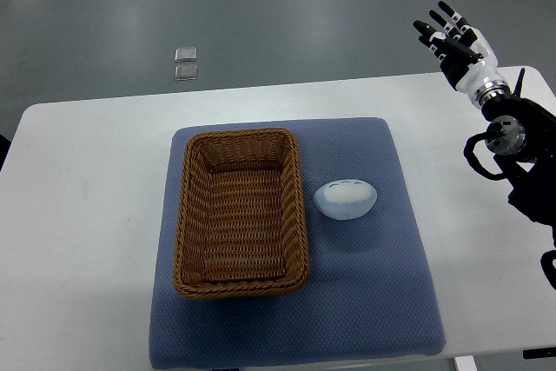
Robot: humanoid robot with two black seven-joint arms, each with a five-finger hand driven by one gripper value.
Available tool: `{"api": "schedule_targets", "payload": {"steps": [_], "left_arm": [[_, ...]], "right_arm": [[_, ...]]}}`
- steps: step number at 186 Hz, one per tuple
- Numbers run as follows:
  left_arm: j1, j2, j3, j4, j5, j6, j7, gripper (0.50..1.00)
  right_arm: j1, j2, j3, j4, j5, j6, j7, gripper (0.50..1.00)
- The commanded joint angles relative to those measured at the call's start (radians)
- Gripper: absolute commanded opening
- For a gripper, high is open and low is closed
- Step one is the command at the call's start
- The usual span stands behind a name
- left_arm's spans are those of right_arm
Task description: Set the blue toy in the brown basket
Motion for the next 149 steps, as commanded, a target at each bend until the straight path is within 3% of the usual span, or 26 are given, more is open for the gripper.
{"api": "schedule_targets", "payload": {"steps": [1, 94, 149], "left_arm": [[0.0, 0.0, 0.001, 0.0, 0.0, 0.0, 0.0, 1.0], [0.0, 0.0, 0.001, 0.0, 0.0, 0.0, 0.0, 1.0], [-0.006, 0.0, 0.001, 0.0, 0.0, 0.0, 0.0, 1.0]], "right_arm": [[0.002, 0.0, 0.002, 0.0, 0.001, -0.021, -0.001, 0.909], [0.031, -0.079, -0.039, 0.043, -0.008, -0.017, -0.004, 0.907], [0.049, -0.226, -0.2, 0.206, -0.199, -0.009, -0.005, 0.907]]}}
